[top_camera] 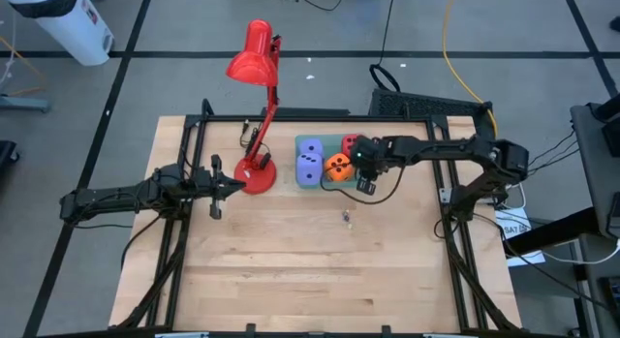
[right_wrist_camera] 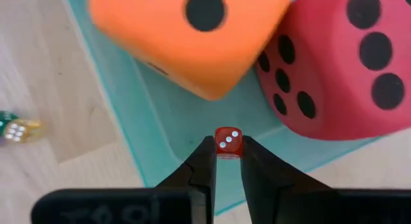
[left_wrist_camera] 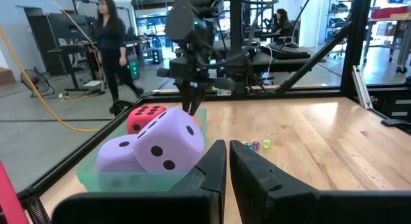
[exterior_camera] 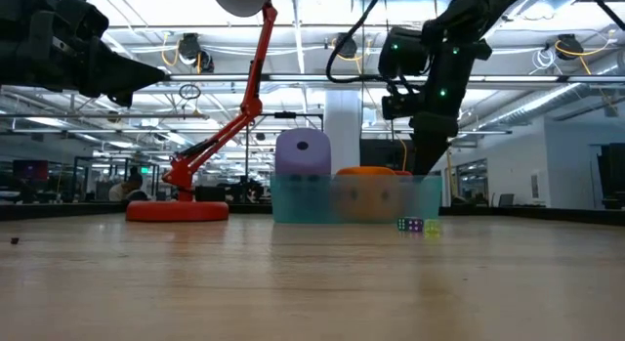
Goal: Pick & Place Dice
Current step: Put the red die into the green bin, then put the light green die into the green bin
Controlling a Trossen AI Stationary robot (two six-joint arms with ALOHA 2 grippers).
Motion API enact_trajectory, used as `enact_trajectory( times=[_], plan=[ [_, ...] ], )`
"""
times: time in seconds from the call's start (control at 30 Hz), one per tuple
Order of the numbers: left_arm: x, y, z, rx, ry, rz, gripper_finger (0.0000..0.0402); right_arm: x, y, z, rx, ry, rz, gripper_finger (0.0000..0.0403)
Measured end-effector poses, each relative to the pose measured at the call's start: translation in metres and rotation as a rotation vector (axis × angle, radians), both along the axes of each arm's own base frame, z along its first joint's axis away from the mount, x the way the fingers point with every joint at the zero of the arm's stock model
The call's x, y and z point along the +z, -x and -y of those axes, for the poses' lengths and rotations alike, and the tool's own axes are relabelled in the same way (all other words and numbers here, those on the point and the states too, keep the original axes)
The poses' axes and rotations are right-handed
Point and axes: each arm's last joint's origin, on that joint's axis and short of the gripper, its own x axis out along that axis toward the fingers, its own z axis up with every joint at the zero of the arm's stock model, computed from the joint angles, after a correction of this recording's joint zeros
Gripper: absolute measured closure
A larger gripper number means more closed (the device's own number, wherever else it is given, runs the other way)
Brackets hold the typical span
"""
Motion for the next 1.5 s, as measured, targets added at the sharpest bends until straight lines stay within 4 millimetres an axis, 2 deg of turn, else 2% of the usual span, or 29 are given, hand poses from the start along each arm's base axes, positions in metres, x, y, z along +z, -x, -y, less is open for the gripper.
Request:
enact_trajectory(
  times=[0.23, 0.37, 0.57, 0.67, 0.8, 0.97, 1.1, 1.23, 1.37, 1.5],
  plan=[
    [0.0, 0.0, 0.0, 0.0, 0.0, 0.0, 0.0369, -0.02, -0.006, 0.014, -0.016, -0.034, -0.032, 0.0358],
    [0.0, 0.0, 0.0, 0.0, 0.0, 0.0, 0.0369, -0.04, -0.01, 0.016, 0.007, -0.049, -0.097, 0.0358],
    [0.0, 0.0, 0.0, 0.0, 0.0, 0.0, 0.0369, -0.045, -0.014, 0.017, 0.014, -0.051, -0.092, 0.035],
    [0.0, 0.0, 0.0, 0.0, 0.0, 0.0, 0.0369, -0.043, -0.015, 0.016, 0.016, -0.042, -0.078, 0.0325],
    [0.0, 0.0, 0.0, 0.0, 0.0, 0.0, 0.0369, -0.039, -0.014, 0.015, 0.019, -0.026, -0.065, 0.0265],
    [0.0, 0.0, 0.0, -0.001, 0.0, 0.0, 0.0369, -0.023, -0.009, 0.013, 0.016, -0.012, -0.032, 0.0197],
    [0.0, 0.0, 0.0, 0.0, 0.0, 0.0, 0.0369, 0.003, -0.002, 0.009, 0.015, 0.015, 0.059, 0.0174],
    [0.0, 0.0, 0.0, 0.0, 0.0, 0.0, 0.0369, 0.038, 0.007, -0.003, 0.047, 0.075, 0.197, 0.0176],
    [0.0, 0.0, 0.0, 0.0, 0.0, 0.0, 0.0369, 0.07, 0.019, -0.02, 0.091, 0.157, 0.393, 0.0196],
    [0.0, 0.0, 0.0, 0.0, 0.0, 0.0, 0.0369, 0.081, 0.037, -0.043, 0.132, 0.219, 0.647, 0.0227]
  ],
)
